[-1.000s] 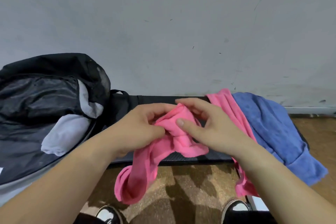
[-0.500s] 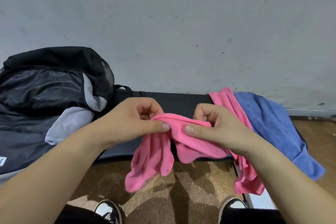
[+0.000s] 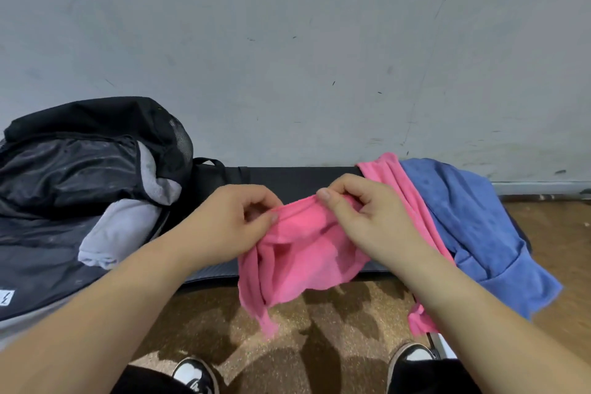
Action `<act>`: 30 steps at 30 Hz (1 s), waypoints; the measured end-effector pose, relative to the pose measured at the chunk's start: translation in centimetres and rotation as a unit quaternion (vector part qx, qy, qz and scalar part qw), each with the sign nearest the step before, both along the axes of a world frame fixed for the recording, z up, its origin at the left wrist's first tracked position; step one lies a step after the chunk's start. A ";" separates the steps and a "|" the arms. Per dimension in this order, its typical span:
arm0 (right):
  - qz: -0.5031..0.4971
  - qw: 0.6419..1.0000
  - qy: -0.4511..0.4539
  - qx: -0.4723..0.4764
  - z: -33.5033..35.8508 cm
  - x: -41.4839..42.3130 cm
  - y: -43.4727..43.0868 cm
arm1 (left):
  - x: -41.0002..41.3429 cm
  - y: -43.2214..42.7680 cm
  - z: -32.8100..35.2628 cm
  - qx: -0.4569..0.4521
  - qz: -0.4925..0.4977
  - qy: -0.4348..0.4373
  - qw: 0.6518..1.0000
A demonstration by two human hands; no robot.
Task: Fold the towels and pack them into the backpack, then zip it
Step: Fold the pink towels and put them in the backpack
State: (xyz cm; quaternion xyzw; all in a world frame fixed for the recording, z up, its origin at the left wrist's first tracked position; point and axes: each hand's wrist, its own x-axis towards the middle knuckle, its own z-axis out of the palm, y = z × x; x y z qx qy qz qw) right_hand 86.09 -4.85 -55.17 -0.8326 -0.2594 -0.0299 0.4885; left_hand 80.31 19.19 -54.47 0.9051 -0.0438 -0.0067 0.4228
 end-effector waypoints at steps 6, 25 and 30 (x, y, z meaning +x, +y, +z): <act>-0.090 0.980 -0.178 -0.023 -0.6 0.6 -0.9 | -0.1 0.2 -0.9 0.163 0.041 -0.006 0.986; -0.005 0.986 0.146 0.076 2.0 -3.1 0.9 | -2.2 -0.2 1.3 -0.208 0.074 0.033 0.975; 0.082 0.979 0.182 0.030 1.1 -3.1 2.5 | -1.7 -1.9 1.0 -0.215 0.047 0.041 0.975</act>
